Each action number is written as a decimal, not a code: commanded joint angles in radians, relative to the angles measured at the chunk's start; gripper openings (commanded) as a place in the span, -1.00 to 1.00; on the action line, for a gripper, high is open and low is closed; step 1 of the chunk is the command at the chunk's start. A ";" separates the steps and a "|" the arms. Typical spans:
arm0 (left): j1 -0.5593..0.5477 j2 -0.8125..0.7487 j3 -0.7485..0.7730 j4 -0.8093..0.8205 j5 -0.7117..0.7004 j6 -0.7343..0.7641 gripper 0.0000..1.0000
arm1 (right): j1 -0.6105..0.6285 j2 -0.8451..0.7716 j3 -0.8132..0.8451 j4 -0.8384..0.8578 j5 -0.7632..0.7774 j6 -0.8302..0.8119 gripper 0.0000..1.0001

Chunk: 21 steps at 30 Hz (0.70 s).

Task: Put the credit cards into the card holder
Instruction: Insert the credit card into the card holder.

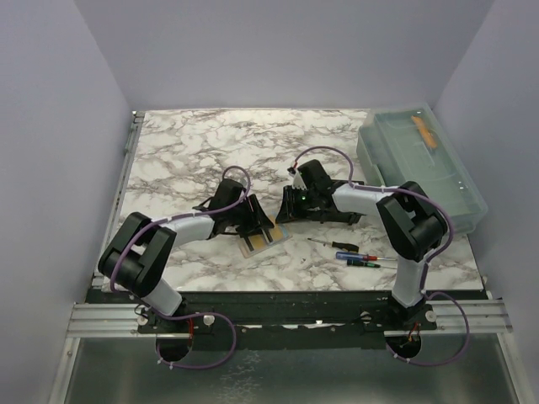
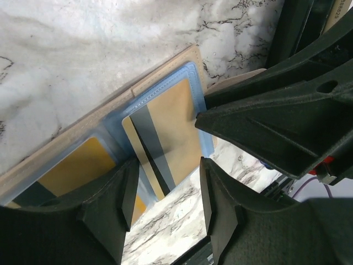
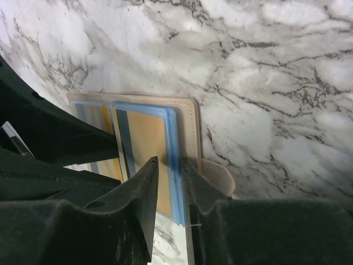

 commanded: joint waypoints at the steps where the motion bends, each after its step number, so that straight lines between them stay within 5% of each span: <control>1: -0.008 -0.043 -0.046 -0.041 -0.043 0.003 0.10 | 0.010 -0.038 -0.010 -0.099 0.053 -0.010 -0.39; 5: -0.008 -0.037 -0.038 -0.035 -0.014 -0.004 0.10 | 0.011 -0.035 -0.030 -0.076 0.015 -0.008 -0.26; 16: -0.049 0.063 0.034 0.056 0.028 -0.052 0.08 | 0.019 -0.071 -0.152 0.158 -0.143 0.164 -0.34; 21: -0.013 -0.035 -0.014 -0.031 -0.027 0.000 0.13 | 0.015 -0.124 -0.119 0.002 0.007 0.113 -0.28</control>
